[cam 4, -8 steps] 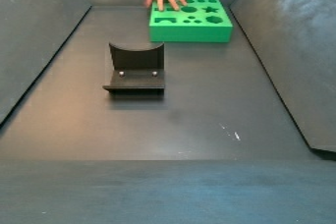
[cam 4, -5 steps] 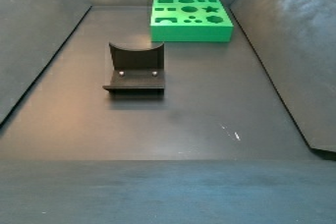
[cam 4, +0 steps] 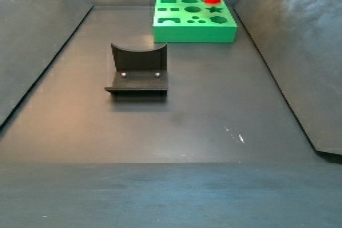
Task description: Insert the hexagon object.
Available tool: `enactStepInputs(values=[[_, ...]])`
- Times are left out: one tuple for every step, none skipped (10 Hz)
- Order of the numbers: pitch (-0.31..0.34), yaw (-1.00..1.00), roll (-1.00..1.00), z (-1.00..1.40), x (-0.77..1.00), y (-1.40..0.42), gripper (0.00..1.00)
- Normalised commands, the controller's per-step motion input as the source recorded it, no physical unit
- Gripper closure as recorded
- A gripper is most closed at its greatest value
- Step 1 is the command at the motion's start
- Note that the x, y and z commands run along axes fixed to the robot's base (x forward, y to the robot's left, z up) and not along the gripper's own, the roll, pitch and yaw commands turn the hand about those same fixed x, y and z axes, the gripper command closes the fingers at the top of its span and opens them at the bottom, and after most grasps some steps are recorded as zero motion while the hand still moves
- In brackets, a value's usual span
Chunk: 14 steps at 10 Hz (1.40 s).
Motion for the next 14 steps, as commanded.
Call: enactStepInputs(values=[[-0.041,-0.31,0.0,-0.65,-0.31,0.0,1.0],[0.019,-0.22,0.0,-0.67,0.0,0.14,1.0],[0.196,-0.05,0.0,-0.8,0.47,0.36,1.0],[0.204,0.0,-0.05,-0.67,0.47,0.43,1.0],[0.16,0.0,-0.05,-0.49,0.33,0.31,1.0],[0.039,0.0,-0.04,-0.55,0.13,0.0,1.0],[0.066,0.0,0.01,-0.84,0.34,-0.26,1.0],[0.049,0.19,0.11,-0.83,0.21,-0.51,1.0],[0.0,0.24,0.1,-0.64,0.0,-0.47,1.0],[-0.027,0.11,0.0,-0.43,-0.28,-0.08,1.0],[0.0,0.04,0.02,-0.33,-0.36,0.11,1.0],[0.009,0.07,0.01,-0.33,-0.23,0.37,1.0],[0.046,0.1,0.0,-0.31,-0.03,0.37,1.0],[0.0,0.05,0.0,-0.31,-0.21,0.35,1.0]])
